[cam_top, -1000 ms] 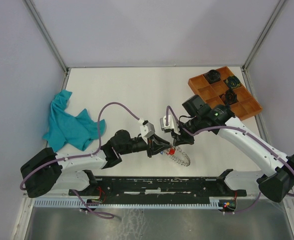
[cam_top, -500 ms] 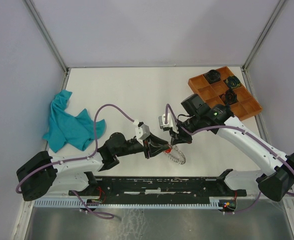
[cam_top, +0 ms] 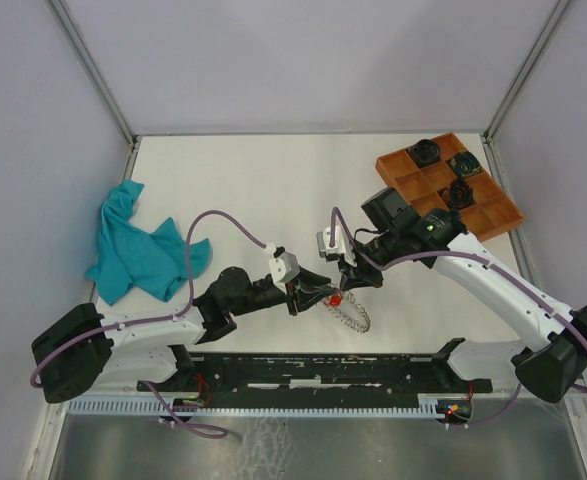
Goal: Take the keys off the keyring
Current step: Remove the key from the keyring.
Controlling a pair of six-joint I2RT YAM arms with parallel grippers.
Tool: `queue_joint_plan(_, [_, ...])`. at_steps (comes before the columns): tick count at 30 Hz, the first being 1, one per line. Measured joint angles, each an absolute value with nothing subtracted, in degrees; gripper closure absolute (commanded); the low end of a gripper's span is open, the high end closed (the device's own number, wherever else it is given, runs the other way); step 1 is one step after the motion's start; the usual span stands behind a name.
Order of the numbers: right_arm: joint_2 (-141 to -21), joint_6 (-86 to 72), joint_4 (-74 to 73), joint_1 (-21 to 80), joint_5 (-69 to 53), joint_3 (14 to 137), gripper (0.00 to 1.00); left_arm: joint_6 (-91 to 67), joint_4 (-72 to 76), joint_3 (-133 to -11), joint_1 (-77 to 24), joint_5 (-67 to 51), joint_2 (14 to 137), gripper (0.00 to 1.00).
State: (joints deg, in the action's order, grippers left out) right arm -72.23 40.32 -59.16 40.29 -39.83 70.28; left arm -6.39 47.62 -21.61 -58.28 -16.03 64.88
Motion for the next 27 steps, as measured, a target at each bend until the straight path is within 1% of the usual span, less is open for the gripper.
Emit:
queue_joint_plan(9, [-72.2, 40.3, -59.1, 40.3, -40.3, 70.3, 0.99, -3.7, 47.4, -21.1, -58.3, -17.1, 64.7, 0.64])
queue_joint_plan(15, [-72.2, 40.2, -59.1, 40.3, -40.2, 70.3, 0.99, -3.8, 49.7, -21.2, -58.3, -18.4, 67.9, 0.67])
queue_joint_plan(25, [-72.2, 39.4, -58.0, 40.3, -40.4, 70.3, 0.99, -3.8, 51.5, -21.4, -58.3, -19.1, 69.0, 0.68])
queue_joint_plan(27, [-72.2, 39.2, -57.8, 40.3, -40.5, 70.3, 0.99, -3.8, 51.6, -21.5, -58.3, -19.2, 69.0, 0.69])
